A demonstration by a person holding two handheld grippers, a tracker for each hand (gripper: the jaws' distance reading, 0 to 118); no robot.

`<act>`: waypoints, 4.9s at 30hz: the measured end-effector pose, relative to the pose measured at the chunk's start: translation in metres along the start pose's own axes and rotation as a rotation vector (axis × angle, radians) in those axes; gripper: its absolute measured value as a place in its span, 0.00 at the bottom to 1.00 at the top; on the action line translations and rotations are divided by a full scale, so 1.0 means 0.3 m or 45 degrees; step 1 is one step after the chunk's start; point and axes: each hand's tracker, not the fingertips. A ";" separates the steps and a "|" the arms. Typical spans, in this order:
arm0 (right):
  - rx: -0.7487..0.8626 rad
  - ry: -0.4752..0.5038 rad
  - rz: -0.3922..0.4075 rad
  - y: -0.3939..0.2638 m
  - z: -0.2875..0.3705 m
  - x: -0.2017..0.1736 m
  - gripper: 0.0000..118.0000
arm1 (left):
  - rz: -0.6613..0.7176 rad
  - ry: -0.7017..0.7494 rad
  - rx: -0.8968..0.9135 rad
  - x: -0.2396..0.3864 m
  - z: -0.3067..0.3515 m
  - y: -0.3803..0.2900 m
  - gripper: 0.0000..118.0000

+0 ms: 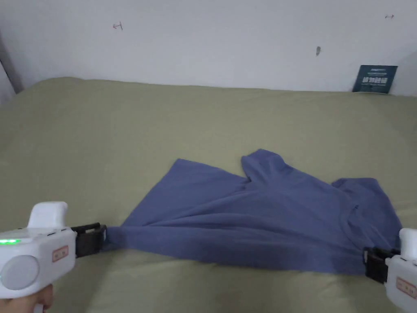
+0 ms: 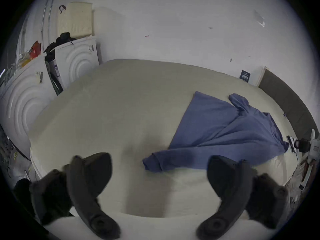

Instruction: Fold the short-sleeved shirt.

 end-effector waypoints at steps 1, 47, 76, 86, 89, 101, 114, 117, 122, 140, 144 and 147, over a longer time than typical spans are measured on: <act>0.003 -0.020 0.043 -0.012 0.006 -0.048 0.01 | 0.008 -0.002 -0.016 -0.004 0.001 -0.016 0.14; -0.297 0.005 0.249 0.665 -0.903 -0.063 0.01 | 0.059 -0.099 -0.258 -0.046 -0.363 0.006 0.06; 0.072 -0.001 0.305 0.831 -0.238 -0.028 0.01 | 0.106 -0.159 -0.090 0.006 -0.174 0.185 0.06; 0.544 -0.190 0.282 1.008 0.465 0.114 0.01 | -0.093 -0.160 0.242 0.272 0.192 0.660 0.06; 0.627 -0.231 0.242 1.053 0.591 0.151 0.01 | -0.128 -0.159 0.315 0.333 0.290 0.814 0.06; 0.745 -0.319 0.094 1.306 0.662 0.208 0.01 | -0.196 0.031 0.437 0.404 0.422 1.223 0.06; 0.742 -0.324 0.087 1.627 0.419 0.134 0.01 | -0.178 0.169 0.479 0.417 0.330 1.510 0.06; 0.749 -0.342 0.100 1.714 0.359 0.125 0.01 | -0.160 0.185 0.505 0.432 0.283 1.592 0.06; 0.781 -0.348 0.068 1.841 0.262 0.121 0.01 | -0.132 0.202 0.533 0.458 0.167 1.707 0.06; 0.561 -0.396 0.098 1.691 -0.350 0.133 0.01 | -0.127 0.224 0.372 0.525 -0.541 1.578 0.06; 0.439 -0.362 0.097 1.521 -0.497 0.155 0.01 | -0.146 0.203 0.272 0.519 -0.685 1.417 0.06; 0.352 -0.333 0.069 1.392 -0.586 0.173 0.01 | -0.168 0.195 0.210 0.511 -0.765 1.301 0.06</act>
